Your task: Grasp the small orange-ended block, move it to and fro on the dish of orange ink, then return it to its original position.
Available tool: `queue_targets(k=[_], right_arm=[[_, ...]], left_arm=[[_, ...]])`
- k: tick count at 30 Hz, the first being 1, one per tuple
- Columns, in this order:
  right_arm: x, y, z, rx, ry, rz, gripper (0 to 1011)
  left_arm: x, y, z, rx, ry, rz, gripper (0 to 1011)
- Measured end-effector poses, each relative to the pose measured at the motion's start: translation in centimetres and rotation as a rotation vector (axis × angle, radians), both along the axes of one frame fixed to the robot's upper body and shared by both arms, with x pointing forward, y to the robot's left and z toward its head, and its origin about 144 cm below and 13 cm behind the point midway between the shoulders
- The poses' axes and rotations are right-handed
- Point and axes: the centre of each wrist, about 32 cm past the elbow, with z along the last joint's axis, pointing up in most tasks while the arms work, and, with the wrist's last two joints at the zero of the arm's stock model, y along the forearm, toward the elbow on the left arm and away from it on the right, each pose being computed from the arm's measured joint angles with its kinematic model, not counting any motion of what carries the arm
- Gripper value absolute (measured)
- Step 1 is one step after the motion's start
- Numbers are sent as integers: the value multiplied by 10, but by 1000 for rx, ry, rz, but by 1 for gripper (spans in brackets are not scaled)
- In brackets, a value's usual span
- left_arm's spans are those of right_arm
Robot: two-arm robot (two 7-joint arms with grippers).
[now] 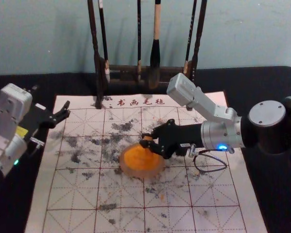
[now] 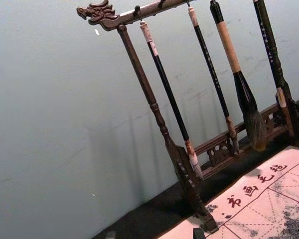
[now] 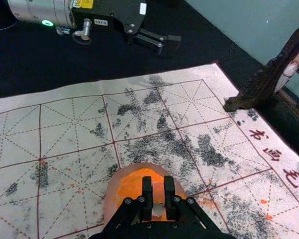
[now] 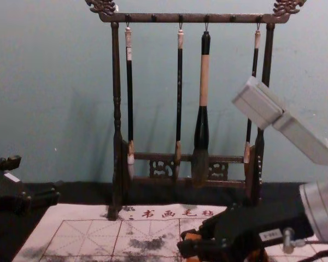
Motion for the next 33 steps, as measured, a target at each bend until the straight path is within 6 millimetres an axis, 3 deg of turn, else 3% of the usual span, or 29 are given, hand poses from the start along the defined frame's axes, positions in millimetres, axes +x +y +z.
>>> queue_targets(k=[16, 33], right_arm=[[-9, 4, 0, 21, 21, 33, 123], [-1, 21, -3, 31, 24, 52, 123]], left_arm=[[0, 0, 0, 0, 0, 0, 1001], [0, 0, 0, 0, 0, 0, 1001]])
